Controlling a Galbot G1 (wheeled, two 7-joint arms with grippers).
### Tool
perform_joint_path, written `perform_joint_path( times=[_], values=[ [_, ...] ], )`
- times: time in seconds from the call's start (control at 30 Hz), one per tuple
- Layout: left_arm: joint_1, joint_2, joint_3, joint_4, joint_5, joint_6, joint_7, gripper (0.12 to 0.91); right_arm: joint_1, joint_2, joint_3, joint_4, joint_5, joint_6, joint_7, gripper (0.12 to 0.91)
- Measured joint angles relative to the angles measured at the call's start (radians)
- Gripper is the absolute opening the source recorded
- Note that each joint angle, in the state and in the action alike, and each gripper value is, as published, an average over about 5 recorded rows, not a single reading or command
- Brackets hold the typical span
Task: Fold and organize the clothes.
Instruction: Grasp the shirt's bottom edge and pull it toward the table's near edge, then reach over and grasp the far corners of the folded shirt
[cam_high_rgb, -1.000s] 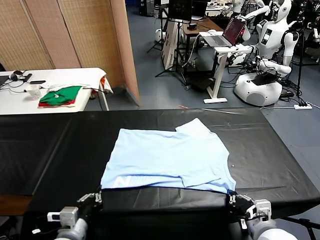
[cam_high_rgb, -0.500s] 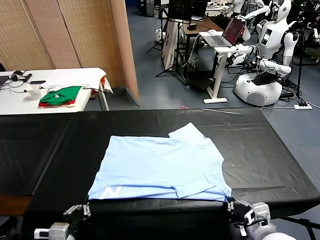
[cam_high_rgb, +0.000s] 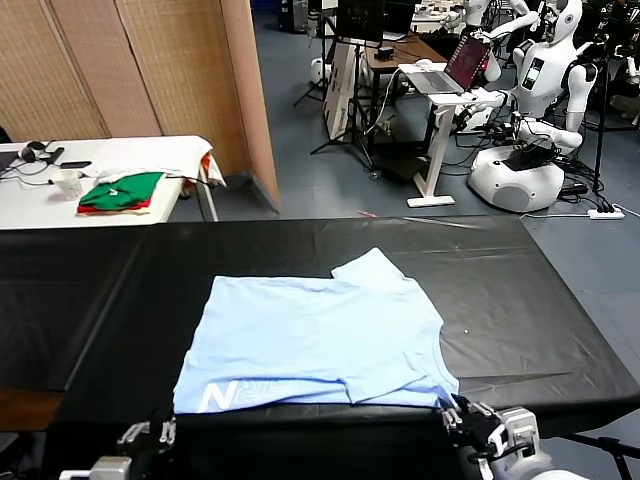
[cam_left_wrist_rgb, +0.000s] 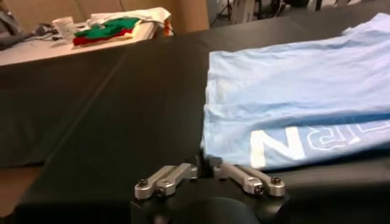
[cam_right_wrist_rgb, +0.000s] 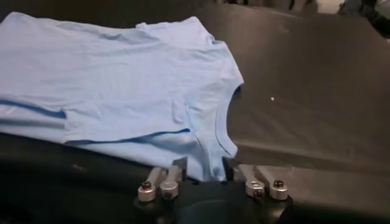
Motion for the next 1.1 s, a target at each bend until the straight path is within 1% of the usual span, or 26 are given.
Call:
perform_joint_path(
  times=[0.07, 0.1, 0.17, 0.3, 0.37, 0.43, 0.53, 0.63, 0.7, 0.83, 0.97, 1.1],
  values=[
    [-0.003, -0.001, -0.006, -0.013, -0.001, 0.0, 0.004, 0.807, 0.026, -0.003, 0.002, -0.002, 0.012, 0.0, -0.01, 0.905],
    [-0.007, -0.001, -0.01, -0.018, -0.004, 0.0, 0.01, 0.846, 0.044, -0.006, 0.0, -0.007, 0.017, 0.0, -0.015, 0.906],
    [-0.023, 0.002, -0.016, -0.024, -0.009, 0.003, 0.034, 0.891, 0.094, -0.013, -0.009, -0.027, 0.028, 0.004, -0.022, 0.906],
    [-0.099, 0.022, -0.019, -0.012, -0.034, 0.01, 0.107, 0.906, 0.229, -0.021, -0.045, -0.096, 0.045, 0.014, -0.027, 0.907],
    [-0.16, 0.034, -0.014, 0.009, -0.071, 0.018, 0.125, 0.906, 0.306, -0.021, -0.073, -0.144, 0.056, 0.009, -0.022, 0.907],
    [-0.234, 0.045, -0.005, 0.04, -0.128, 0.036, 0.124, 0.907, 0.385, -0.019, -0.106, -0.2, 0.067, 0.003, -0.013, 0.907],
    [-0.356, 0.059, 0.014, 0.099, -0.24, 0.067, 0.115, 0.907, 0.504, -0.012, -0.161, -0.289, 0.081, 0.001, -0.006, 0.907],
    [-0.478, 0.071, 0.037, 0.165, -0.342, 0.099, 0.11, 0.907, 0.619, -0.001, -0.219, -0.378, 0.087, 0.001, -0.011, 0.907],
    [-0.558, 0.079, 0.057, 0.213, -0.386, 0.12, 0.109, 0.907, 0.693, 0.009, -0.259, -0.44, 0.087, 0.0, -0.019, 0.907],
    [-0.716, 0.101, 0.116, 0.317, -0.425, 0.145, 0.121, 0.907, 0.818, 0.032, -0.329, -0.557, 0.071, 0.0, -0.032, 0.907],
    [-0.854, 0.127, 0.192, 0.427, -0.439, 0.156, 0.144, 0.907, 0.911, 0.056, -0.381, -0.661, 0.047, 0.0, -0.043, 0.907],
    [-0.98, 0.14, 0.271, 0.533, -0.446, 0.167, 0.155, 0.907, 0.983, 0.078, -0.423, -0.747, 0.033, 0.0, -0.05, 0.907]
  ],
)
